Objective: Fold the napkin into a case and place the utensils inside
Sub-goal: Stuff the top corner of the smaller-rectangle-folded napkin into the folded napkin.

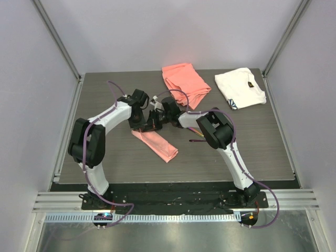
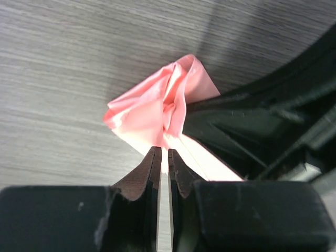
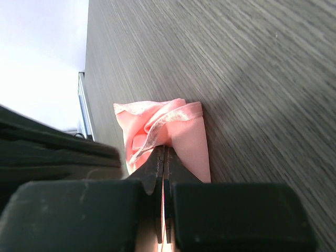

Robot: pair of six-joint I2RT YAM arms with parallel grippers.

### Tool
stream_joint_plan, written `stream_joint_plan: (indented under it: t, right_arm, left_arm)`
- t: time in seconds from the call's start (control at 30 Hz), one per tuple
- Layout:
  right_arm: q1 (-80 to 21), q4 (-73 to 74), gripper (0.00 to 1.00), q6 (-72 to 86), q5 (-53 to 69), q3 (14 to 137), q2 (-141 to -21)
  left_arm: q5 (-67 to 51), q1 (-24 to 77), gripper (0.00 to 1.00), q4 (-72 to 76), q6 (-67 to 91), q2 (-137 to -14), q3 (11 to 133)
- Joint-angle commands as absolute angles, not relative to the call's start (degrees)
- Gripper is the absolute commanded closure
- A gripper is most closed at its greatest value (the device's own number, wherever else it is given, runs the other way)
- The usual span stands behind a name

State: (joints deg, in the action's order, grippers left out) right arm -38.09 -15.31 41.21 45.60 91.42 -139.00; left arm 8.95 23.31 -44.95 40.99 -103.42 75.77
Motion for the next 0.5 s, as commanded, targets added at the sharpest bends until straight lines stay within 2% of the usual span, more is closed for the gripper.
stream_joint_plan:
  t: [0.0,0.3,0.47]
  right_arm:
    - [-38.4,-12.0,0.99,38.8,44.5,92.2,-138.0]
    - [-38.4,-11.3,0.99,38.5,44.5,92.1,-137.6]
    - [-38.5,-10.3,0.99,37.5,44.3,92.3,-137.2]
  left_arm:
    - [10.2,24.0,0.85,-45.2,39.8,-105.2,78.4]
    - [14.1,24.2,0.83,-46.1,38.7,-109.0,80.6]
    - [15.6,24.1,0.92,-46.5,38.4,-109.3,81.0]
